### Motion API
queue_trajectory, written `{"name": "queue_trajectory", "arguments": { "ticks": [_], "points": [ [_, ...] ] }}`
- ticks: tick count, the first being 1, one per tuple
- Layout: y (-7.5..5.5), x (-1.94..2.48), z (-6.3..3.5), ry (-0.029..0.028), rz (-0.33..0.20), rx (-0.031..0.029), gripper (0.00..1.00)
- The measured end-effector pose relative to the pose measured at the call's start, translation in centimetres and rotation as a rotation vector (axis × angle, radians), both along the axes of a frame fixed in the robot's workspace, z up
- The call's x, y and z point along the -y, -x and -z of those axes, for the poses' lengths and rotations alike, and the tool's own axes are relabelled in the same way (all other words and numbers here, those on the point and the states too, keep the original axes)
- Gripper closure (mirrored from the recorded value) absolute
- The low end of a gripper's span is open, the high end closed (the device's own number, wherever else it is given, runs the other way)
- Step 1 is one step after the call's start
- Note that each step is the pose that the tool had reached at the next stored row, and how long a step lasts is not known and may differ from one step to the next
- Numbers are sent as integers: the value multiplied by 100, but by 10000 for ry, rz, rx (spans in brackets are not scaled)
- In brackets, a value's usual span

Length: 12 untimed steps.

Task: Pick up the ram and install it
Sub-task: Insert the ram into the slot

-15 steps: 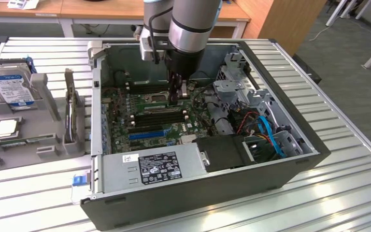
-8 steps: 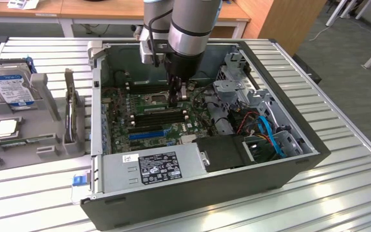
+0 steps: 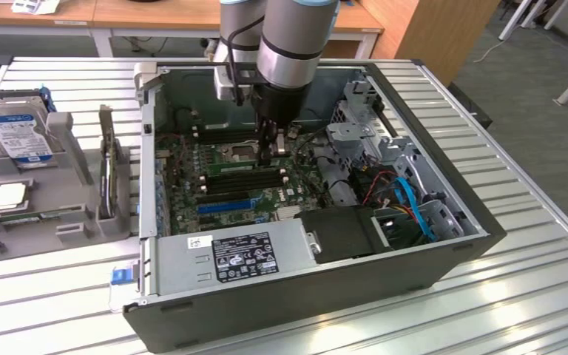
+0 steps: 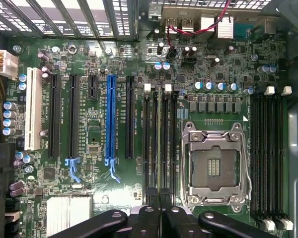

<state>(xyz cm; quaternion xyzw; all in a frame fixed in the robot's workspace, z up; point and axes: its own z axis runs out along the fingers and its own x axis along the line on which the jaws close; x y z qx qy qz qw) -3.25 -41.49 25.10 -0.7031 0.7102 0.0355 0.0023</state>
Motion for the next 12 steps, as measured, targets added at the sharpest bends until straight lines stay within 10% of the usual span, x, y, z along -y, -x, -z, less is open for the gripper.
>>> {"name": "queue_trajectory", "arguments": {
  "ticks": [12],
  "points": [
    [0, 17, 1, -2, 0, 1, 88]
  ]
}}
